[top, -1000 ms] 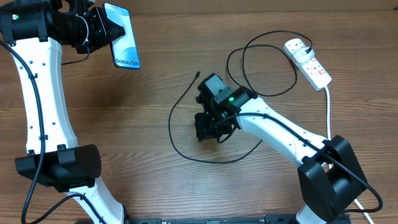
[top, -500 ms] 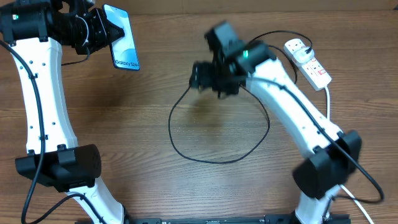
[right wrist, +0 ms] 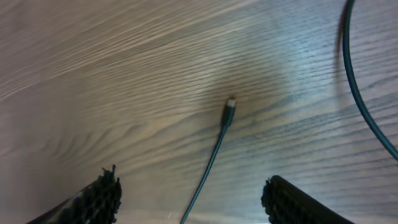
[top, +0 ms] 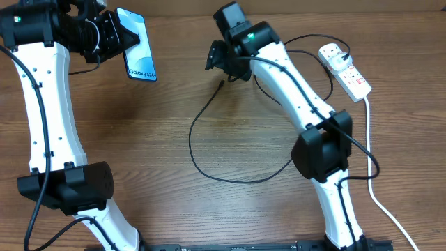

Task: Plug charger to phone and switch on socket

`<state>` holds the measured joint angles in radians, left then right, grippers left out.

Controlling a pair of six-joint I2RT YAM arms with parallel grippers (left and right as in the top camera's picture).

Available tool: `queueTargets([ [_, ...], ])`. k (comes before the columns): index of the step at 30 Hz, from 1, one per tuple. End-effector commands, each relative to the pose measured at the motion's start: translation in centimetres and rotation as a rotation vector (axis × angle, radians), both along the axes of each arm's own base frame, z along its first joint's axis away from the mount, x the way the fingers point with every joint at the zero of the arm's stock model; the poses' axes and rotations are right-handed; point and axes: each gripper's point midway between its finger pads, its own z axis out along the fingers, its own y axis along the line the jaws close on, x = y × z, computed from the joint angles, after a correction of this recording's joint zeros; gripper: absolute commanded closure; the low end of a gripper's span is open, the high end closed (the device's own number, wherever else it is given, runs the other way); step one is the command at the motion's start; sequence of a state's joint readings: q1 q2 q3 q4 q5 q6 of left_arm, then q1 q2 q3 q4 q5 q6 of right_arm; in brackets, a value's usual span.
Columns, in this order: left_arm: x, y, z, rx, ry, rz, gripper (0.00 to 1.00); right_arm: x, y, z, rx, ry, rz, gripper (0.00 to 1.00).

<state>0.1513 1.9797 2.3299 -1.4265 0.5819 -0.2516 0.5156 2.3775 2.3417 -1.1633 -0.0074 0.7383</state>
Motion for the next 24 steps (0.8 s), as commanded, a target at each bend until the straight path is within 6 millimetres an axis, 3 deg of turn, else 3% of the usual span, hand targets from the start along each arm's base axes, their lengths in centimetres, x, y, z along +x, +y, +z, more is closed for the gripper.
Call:
queueTargets([
  [1,-0.2,-0.3,0.5,0.0,-0.018,-0.024,0.96,0.3,0.4,-2.9,-0.048,0.014,-0.16,0.34],
  [7,-0.4,-0.4,0.4,-0.002,-0.01,-0.024,0.96,-0.8,1.5,-8.4,-0.118,0.081,-0.169,0.35],
  [11,-0.4,-0.4,0.4,-0.002,-0.009,-0.024,0.96,-1.1,1.2,-10.9,-0.148,0.117,-0.175,0.36],
  [19,-0.3,-0.4,0.4,-0.001,-0.01,-0.024,0.96,-1.1,-0.7,-12.0,-0.211,0.132,-0.203,0.38],
  [24,-0.3,-0.3,0.4,0.001,-0.01,-0.022,0.96,-1.9,-2.3,-12.5,-0.255,0.176,-0.215,0.46],
])
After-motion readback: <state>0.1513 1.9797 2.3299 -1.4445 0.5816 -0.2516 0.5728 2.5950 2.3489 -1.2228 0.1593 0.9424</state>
